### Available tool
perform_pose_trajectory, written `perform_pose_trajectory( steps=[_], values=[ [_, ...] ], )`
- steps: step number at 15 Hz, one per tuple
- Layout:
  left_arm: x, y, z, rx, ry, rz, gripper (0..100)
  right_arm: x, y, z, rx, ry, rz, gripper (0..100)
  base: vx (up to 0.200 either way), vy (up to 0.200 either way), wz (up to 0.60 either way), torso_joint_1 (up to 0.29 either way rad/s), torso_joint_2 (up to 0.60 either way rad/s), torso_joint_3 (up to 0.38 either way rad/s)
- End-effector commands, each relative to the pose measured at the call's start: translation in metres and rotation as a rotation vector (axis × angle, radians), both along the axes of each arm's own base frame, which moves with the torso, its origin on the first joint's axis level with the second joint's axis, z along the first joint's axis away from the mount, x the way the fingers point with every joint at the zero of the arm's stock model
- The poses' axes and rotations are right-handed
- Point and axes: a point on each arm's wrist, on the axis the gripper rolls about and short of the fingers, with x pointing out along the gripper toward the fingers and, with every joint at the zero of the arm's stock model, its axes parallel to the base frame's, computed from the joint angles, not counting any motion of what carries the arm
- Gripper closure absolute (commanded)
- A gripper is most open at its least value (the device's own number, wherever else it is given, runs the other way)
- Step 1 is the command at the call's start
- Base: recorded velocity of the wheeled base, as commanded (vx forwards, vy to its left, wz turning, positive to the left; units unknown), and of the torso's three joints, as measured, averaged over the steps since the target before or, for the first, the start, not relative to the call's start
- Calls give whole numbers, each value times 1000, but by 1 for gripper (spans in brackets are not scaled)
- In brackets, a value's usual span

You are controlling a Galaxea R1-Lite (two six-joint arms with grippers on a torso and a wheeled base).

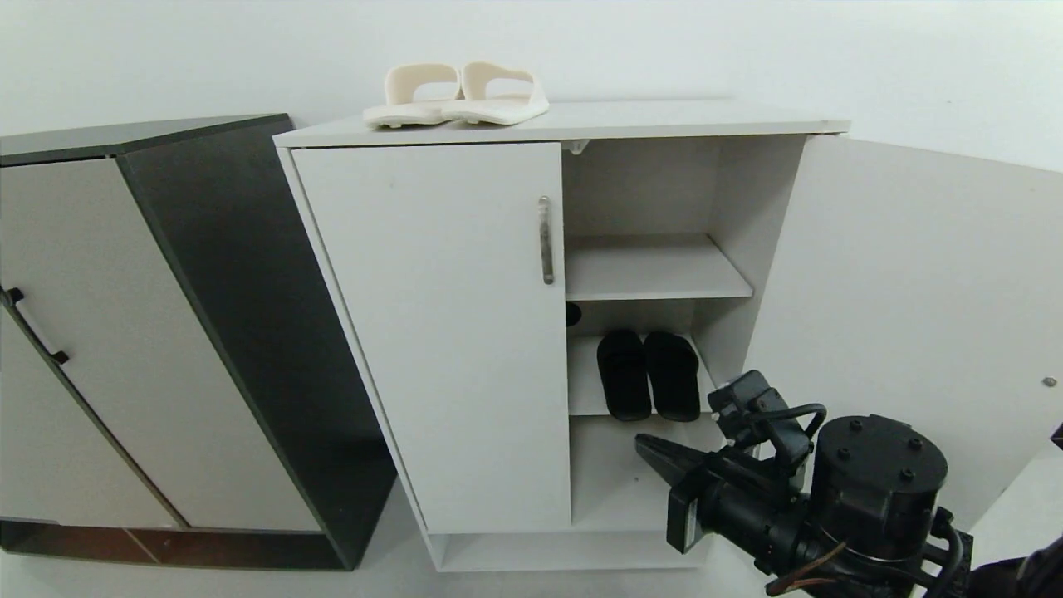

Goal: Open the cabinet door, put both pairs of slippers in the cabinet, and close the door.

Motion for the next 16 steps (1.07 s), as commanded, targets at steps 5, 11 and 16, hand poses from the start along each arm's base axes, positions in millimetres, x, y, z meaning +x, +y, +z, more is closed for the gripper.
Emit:
perform_pose_trajectory(
  steps=[5, 11, 16],
  values=[
    [0, 0, 0, -1, 2, 2, 100, 10, 1, 5, 4, -8, -89, 100, 0, 200, 0, 2, 0, 7],
    [0, 0, 0, -1, 2, 3, 100, 11, 2, 7, 7, -16, -111, 100, 0, 200, 0, 1, 2, 2],
    [0, 0, 0, -2, 2, 3, 100, 12, 2, 5, -13, -1, -123, 0, 0, 40, 0, 0, 0, 0]
  ],
)
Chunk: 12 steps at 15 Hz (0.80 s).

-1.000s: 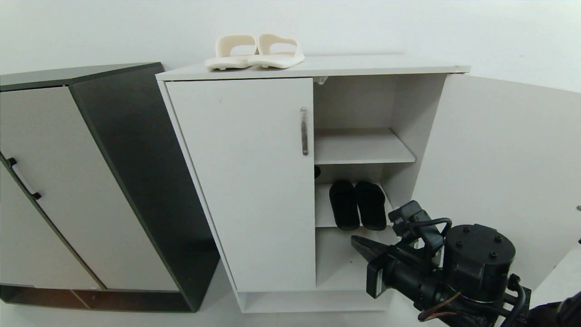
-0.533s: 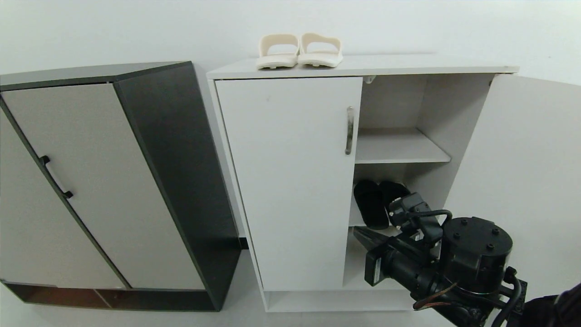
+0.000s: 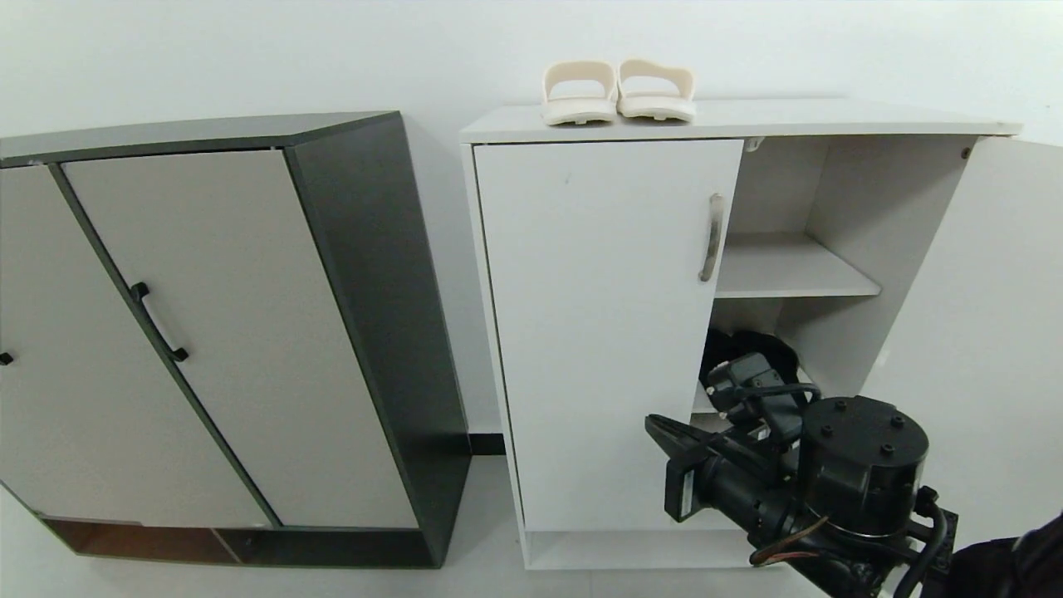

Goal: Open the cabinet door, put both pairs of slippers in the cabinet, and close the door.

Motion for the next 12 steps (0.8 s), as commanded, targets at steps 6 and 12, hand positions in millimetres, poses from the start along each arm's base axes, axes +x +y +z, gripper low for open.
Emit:
perform_pose_trajectory(
  steps=[6, 12],
  values=[
    [0, 0, 0, -1, 2, 0, 100, 4, -4, -15, -22, -15, -13, 0, 0, 0, 0, 0, 0, 0],
    [0, 0, 0, -2, 2, 1, 100, 9, -4, -26, -35, -44, -22, 0, 0, 0, 0, 18, -34, -4]
  ],
)
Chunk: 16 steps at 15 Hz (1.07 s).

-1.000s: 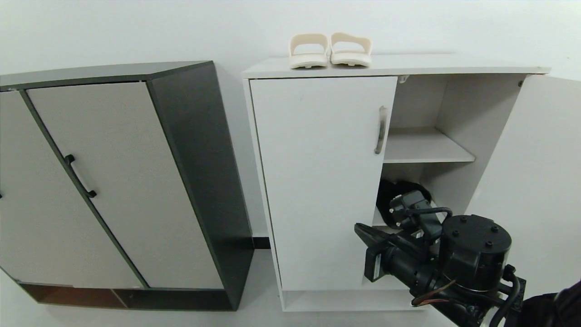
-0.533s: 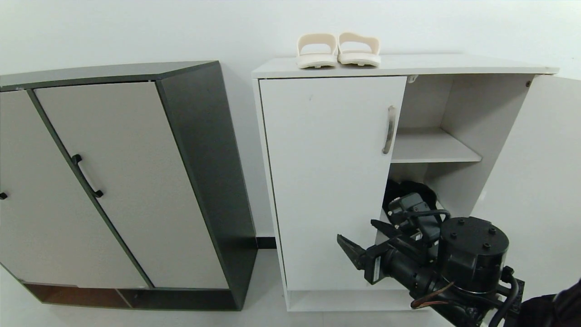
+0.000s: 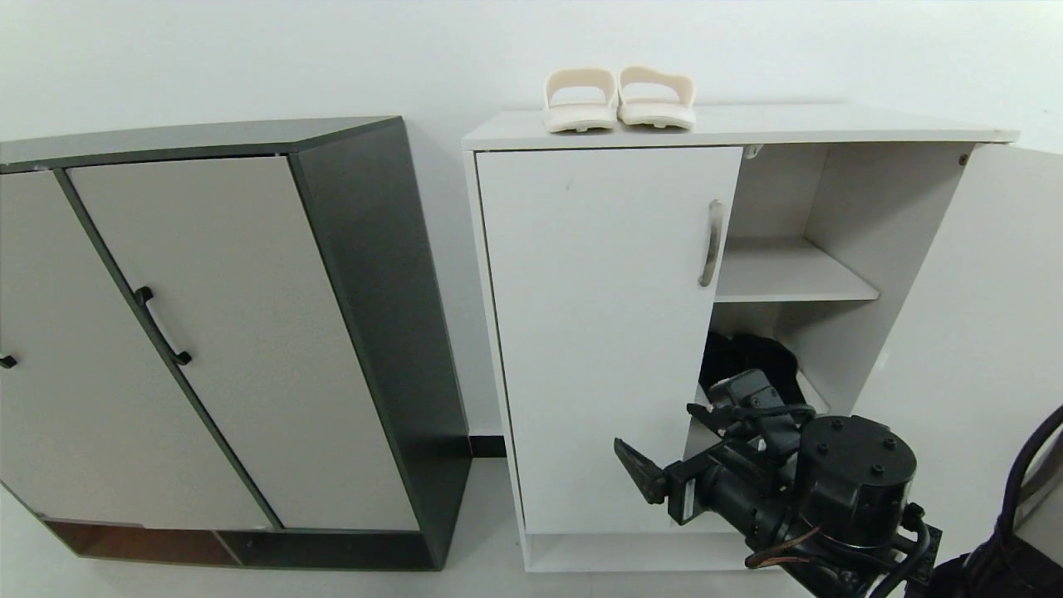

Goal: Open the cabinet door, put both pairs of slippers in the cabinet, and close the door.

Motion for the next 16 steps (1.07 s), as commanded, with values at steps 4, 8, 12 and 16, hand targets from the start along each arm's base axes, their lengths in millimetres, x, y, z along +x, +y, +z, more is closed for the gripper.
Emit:
perform_pose_trajectory(
  steps=[4, 8, 12, 16],
  values=[
    [0, 0, 0, -1, 2, 1, 100, 1, 0, -5, -11, 12, -2, 0, 0, 0, 0, 195, -129, -193],
    [0, 0, 0, -1, 2, 1, 100, 1, 0, -5, -10, 11, -2, 0, 0, 0, 0, 205, -613, -210],
    [0, 0, 0, -1, 2, 1, 100, 0, 0, -5, -10, 11, -1, 0, 0, 0, 0, 117, -481, -225],
    [0, 0, 0, -1, 2, 1, 100, 0, 0, -5, -7, 8, 1, 0, 0, 0, 0, 320, -487, -242]
  ],
)
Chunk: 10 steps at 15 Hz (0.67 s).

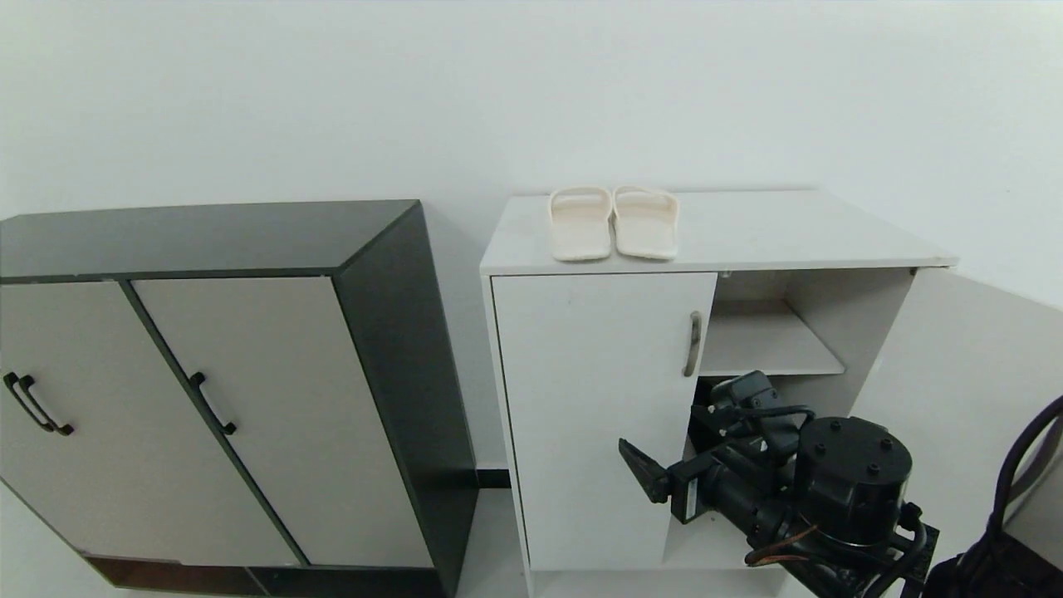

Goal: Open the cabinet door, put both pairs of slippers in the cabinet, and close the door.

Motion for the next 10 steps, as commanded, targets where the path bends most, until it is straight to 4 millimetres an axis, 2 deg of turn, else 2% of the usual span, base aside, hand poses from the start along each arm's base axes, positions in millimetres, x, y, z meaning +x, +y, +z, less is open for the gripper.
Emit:
perform_pose_trajectory(
  steps=[1, 10],
  values=[
    [0, 0, 0, 0, 1, 0, 100, -1, 0, -1, -1, 1, 4, 0, 0, 0, 0, 305, -476, -242],
    [0, 0, 0, -2, 1, 0, 100, -2, 1, 1, 9, -8, 10, 0, 0, 0, 0, 268, -519, -253]
  ],
)
